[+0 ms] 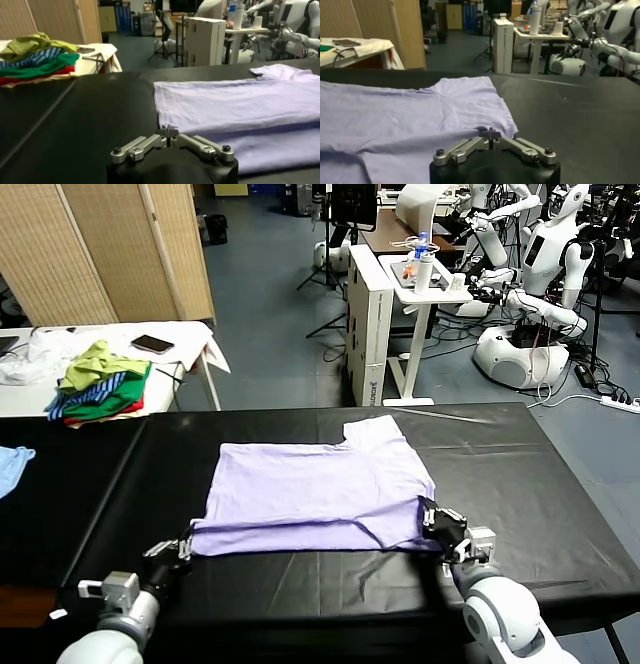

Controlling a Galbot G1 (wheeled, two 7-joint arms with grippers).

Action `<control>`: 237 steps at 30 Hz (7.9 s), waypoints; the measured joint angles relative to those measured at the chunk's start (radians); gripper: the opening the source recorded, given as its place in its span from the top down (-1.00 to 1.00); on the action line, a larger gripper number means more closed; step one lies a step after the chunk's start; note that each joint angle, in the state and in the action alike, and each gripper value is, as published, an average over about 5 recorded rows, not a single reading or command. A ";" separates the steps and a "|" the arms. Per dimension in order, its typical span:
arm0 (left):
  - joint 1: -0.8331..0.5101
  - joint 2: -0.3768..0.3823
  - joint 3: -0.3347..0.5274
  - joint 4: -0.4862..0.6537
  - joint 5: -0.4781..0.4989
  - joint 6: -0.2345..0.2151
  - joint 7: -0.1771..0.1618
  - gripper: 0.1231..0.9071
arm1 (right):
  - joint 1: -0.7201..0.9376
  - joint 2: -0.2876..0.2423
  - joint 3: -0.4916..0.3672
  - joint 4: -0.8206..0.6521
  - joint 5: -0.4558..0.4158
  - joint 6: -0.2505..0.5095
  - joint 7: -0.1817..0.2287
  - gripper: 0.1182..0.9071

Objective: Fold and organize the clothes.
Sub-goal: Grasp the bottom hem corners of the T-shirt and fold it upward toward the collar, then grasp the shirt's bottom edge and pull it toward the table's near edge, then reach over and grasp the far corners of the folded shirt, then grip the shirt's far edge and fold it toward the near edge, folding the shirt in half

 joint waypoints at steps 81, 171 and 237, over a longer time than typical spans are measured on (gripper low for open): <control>0.430 -0.047 -0.130 -0.203 0.111 0.061 -0.065 0.95 | -0.481 -0.077 0.119 0.351 -0.008 -0.163 -0.009 0.93; -0.640 0.249 0.270 0.460 -0.527 0.287 -0.146 0.92 | 0.665 0.073 -0.343 -0.540 0.208 -0.203 0.054 0.90; 0.111 0.203 -0.169 -0.127 -0.312 0.237 -0.079 0.94 | -0.042 -0.232 -0.046 0.215 0.239 -0.292 0.070 0.94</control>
